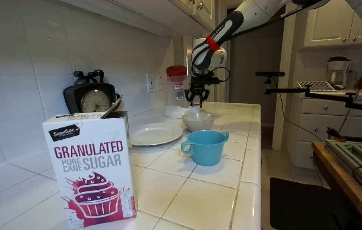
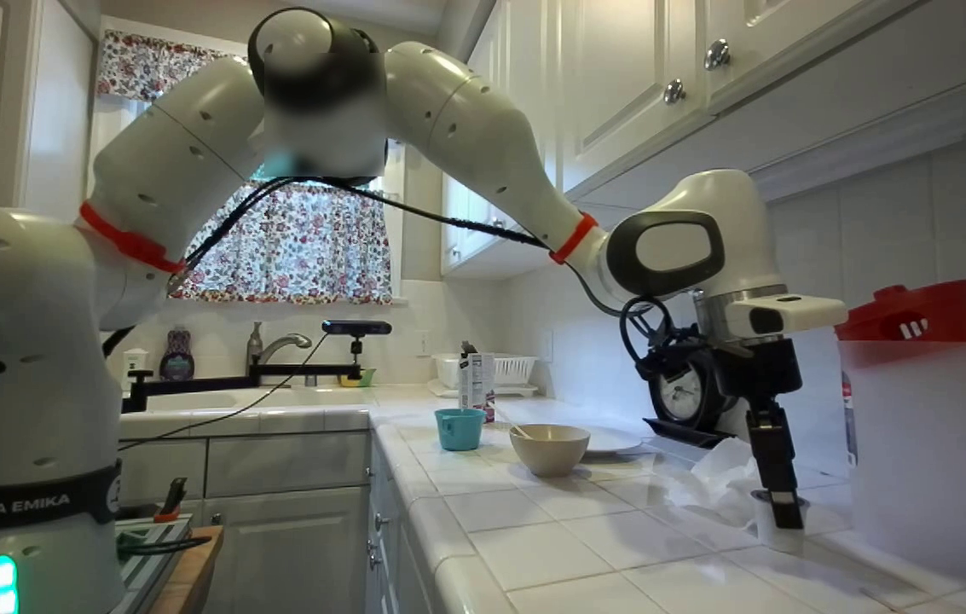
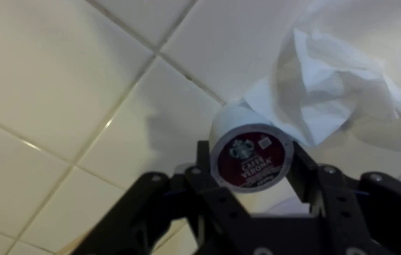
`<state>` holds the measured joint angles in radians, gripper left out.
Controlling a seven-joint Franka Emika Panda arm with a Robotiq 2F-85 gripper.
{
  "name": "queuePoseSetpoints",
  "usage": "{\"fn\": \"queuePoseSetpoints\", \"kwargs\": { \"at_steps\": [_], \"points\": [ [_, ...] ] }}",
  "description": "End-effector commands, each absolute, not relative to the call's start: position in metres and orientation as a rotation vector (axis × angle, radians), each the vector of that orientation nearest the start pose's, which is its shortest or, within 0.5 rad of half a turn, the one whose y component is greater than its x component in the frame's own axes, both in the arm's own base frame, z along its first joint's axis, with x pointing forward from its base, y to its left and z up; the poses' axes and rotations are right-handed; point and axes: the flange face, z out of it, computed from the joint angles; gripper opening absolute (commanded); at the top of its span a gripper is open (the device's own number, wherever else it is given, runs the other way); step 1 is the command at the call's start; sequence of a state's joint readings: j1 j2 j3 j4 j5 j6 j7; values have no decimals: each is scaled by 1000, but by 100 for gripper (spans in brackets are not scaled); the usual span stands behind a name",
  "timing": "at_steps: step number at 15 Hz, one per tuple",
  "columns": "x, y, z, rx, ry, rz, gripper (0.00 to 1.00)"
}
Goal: Put the coffee pod in the blue cup
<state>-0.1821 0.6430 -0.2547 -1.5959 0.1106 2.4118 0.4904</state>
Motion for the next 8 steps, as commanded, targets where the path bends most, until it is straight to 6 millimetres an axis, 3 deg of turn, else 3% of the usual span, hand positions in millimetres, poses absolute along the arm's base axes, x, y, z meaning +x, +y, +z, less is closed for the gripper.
{"fn": "queuePoseSetpoints", "kwargs": {
  "at_steps": [1, 4, 8],
  "points": [
    [663, -281, 289, -2802, 1471, -299, 29],
    [656, -285, 298, -2795, 1498, -307, 29],
    [626, -277, 326, -2767, 1513, -159, 29]
  ]
}}
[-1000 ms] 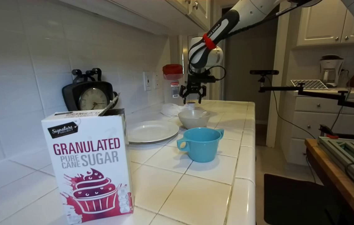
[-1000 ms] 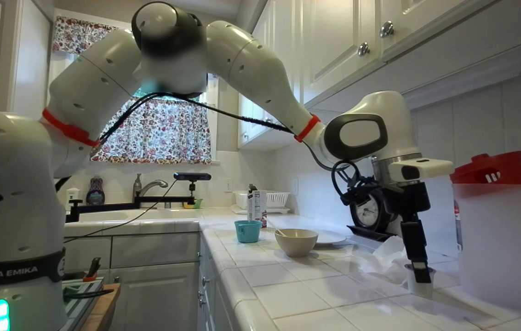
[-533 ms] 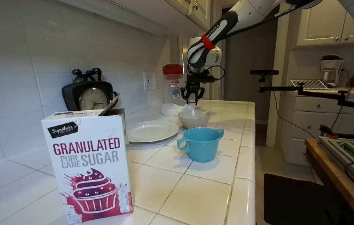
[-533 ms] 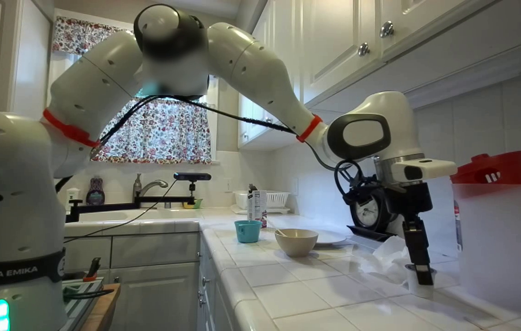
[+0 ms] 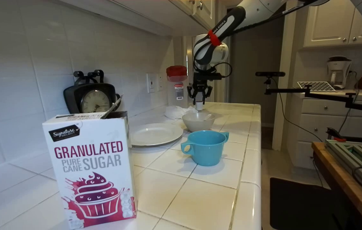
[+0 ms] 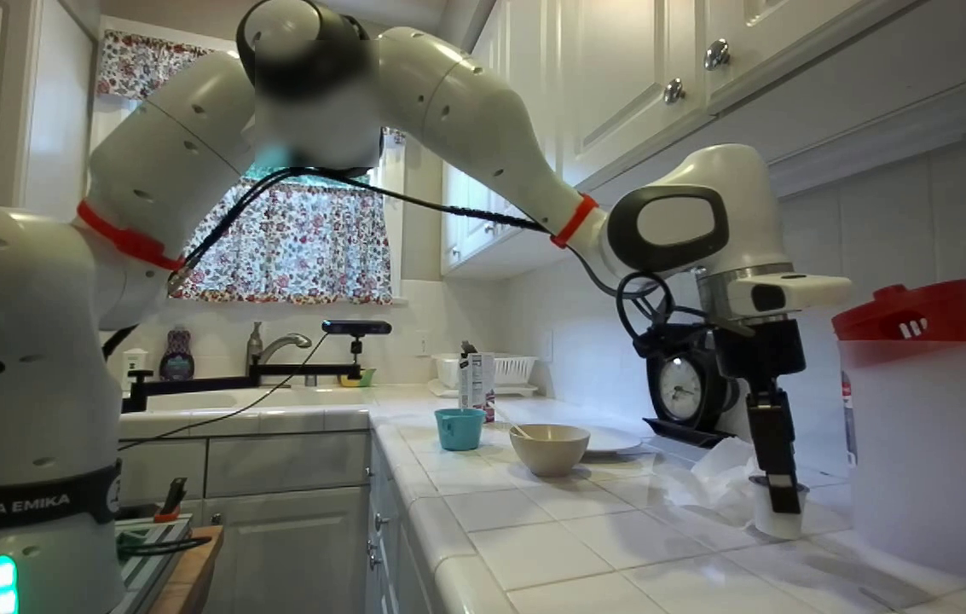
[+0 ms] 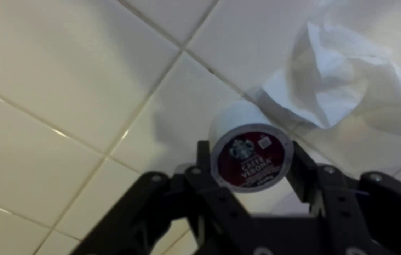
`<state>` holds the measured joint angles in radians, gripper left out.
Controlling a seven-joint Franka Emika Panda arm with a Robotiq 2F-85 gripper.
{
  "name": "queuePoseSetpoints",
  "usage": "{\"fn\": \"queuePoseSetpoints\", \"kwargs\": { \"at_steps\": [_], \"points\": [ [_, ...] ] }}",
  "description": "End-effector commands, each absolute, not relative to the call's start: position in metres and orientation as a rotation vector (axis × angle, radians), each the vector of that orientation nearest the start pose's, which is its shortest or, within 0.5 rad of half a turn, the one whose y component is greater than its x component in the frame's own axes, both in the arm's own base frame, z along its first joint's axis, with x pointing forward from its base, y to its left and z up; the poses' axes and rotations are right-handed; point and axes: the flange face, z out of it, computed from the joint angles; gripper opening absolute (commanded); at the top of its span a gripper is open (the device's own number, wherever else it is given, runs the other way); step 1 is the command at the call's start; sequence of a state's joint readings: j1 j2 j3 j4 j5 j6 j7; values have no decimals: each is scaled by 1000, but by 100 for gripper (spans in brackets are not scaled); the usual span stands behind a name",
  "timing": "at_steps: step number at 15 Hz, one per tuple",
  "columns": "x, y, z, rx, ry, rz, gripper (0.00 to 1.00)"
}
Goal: Put the coffee pod in the blue cup
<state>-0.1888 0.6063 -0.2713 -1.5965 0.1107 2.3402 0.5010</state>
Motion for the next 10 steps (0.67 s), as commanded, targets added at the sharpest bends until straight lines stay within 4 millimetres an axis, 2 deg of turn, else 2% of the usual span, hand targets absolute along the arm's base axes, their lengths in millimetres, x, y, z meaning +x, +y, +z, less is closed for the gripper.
{"fn": "queuePoseSetpoints", "kwargs": {
  "at_steps": [1, 3, 5, 10],
  "points": [
    [619, -273, 335, -2763, 1515, -127, 29],
    [606, -257, 354, -2754, 1501, -96, 29],
    [597, -232, 366, -2759, 1468, -76, 29],
    [585, -139, 370, -2816, 1270, -31, 29]
  ]
}}
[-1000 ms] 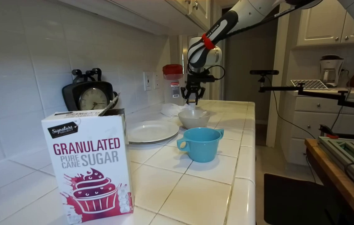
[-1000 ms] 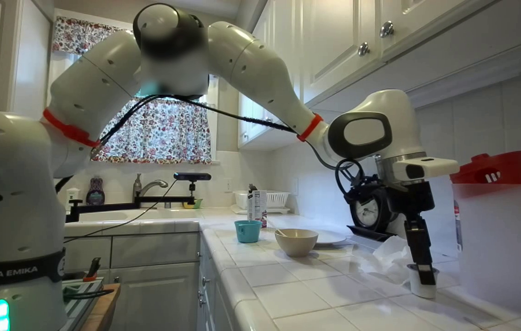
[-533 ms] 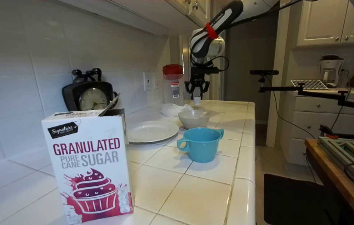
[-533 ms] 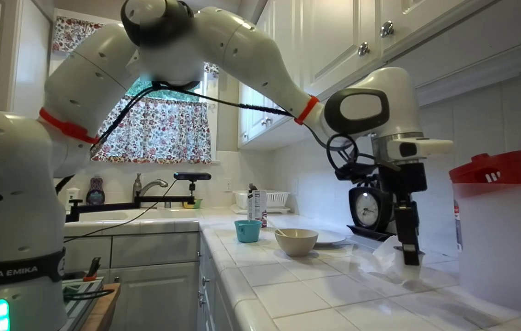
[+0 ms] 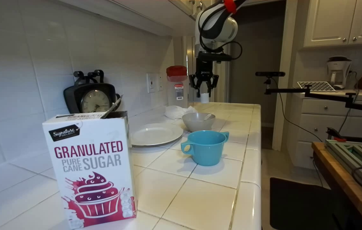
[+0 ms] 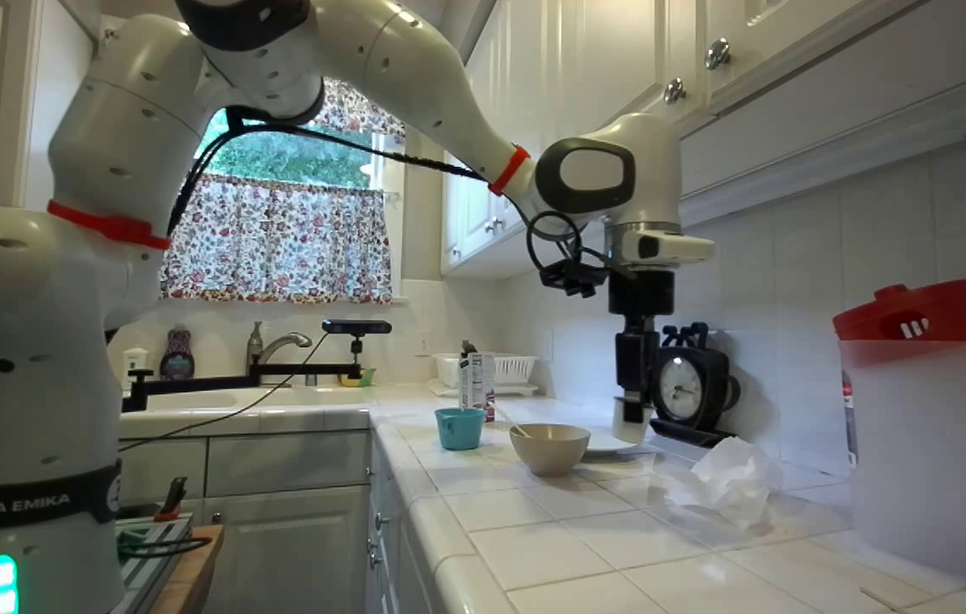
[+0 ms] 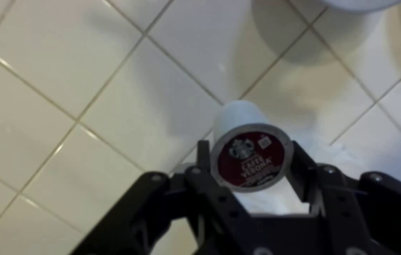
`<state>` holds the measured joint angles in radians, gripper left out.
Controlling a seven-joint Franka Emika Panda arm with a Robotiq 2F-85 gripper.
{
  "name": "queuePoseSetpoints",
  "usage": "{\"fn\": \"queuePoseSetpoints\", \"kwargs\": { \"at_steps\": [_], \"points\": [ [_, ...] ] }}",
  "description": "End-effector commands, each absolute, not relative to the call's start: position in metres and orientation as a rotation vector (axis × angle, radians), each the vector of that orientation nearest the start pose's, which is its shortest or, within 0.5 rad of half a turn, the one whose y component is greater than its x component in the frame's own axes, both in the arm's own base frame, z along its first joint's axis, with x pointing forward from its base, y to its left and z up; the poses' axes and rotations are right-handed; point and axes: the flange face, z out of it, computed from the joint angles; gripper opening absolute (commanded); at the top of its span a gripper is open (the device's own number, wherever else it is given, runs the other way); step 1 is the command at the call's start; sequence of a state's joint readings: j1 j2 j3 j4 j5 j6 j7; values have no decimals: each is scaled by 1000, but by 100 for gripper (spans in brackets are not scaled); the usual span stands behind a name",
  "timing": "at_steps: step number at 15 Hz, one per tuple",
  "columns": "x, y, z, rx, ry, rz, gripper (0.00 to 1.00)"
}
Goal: Put the coffee pod in the blue cup
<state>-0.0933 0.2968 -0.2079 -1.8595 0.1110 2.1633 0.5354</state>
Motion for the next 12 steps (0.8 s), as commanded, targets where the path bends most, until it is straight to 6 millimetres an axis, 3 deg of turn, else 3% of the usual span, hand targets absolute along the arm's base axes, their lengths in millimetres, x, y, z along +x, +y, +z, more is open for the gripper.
{"fn": "queuePoseSetpoints", "kwargs": {
  "at_steps": [1, 7, 12],
  "points": [
    [584, -118, 373, -2832, 1225, -35, 29],
    [581, -14, 406, -2915, 954, -91, 29],
    [573, 57, 405, -2972, 755, -157, 29]
  ]
}}
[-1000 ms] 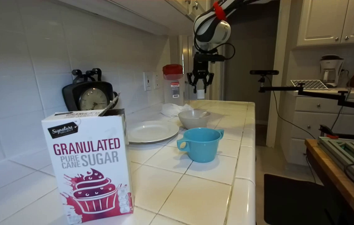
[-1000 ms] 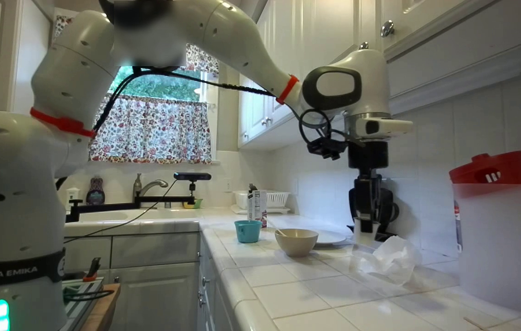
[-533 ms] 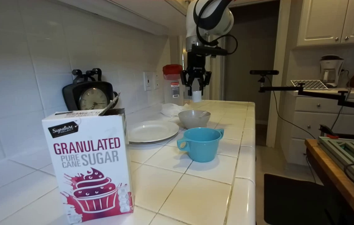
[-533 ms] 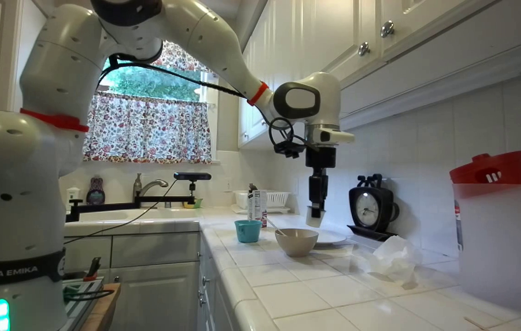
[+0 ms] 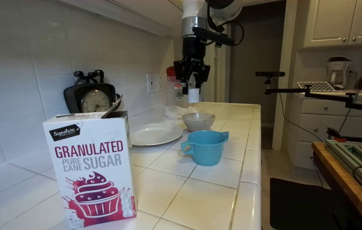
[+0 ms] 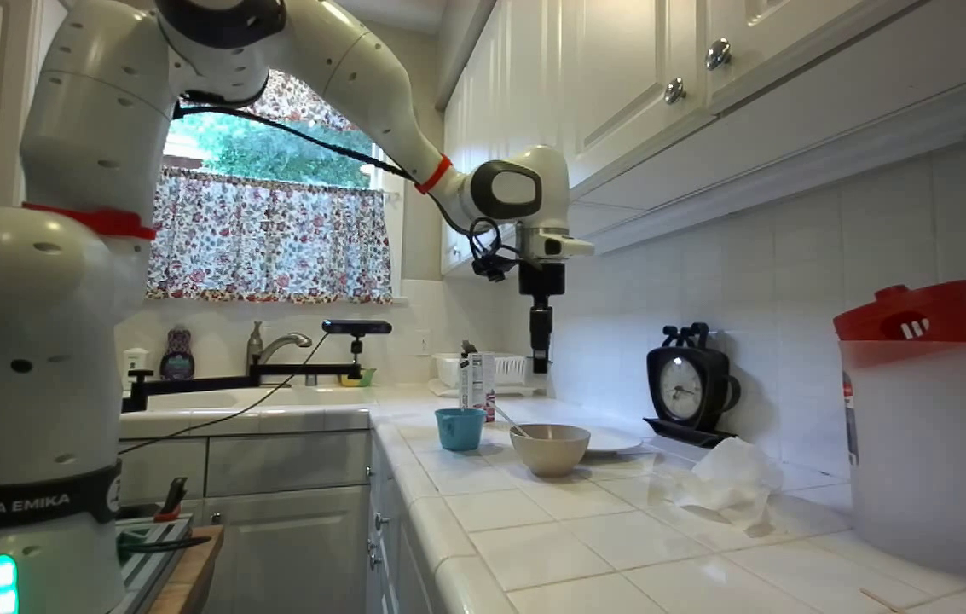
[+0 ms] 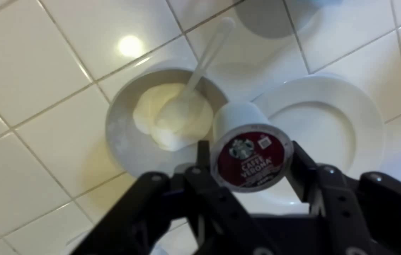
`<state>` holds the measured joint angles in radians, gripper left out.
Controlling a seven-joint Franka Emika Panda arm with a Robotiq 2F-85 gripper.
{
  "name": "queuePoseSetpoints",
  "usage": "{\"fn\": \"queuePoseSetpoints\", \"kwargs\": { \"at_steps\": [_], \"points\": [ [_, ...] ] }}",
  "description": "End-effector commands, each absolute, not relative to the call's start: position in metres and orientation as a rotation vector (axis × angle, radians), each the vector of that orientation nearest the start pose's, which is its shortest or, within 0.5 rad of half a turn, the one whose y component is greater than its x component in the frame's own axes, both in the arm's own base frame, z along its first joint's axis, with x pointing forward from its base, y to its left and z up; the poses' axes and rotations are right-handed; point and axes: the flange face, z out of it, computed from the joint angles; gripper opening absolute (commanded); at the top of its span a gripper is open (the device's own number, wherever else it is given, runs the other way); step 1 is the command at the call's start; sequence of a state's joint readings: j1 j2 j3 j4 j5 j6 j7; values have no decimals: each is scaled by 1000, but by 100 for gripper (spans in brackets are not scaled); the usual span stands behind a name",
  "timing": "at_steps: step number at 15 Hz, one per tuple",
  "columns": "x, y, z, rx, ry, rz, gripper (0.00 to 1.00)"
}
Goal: Put the coffee pod in the blue cup
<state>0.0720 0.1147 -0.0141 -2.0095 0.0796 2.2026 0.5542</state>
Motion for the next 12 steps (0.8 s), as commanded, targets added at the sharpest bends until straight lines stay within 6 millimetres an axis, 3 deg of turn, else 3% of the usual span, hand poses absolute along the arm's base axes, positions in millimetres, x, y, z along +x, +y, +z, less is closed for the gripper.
{"fn": "queuePoseSetpoints", "kwargs": {
  "at_steps": [1, 7, 12],
  "points": [
    [571, 71, 401, -2987, 713, -193, 29],
    [541, 142, 383, -3071, 468, -299, 29],
    [509, 168, 382, -3110, 359, -323, 29]
  ]
}}
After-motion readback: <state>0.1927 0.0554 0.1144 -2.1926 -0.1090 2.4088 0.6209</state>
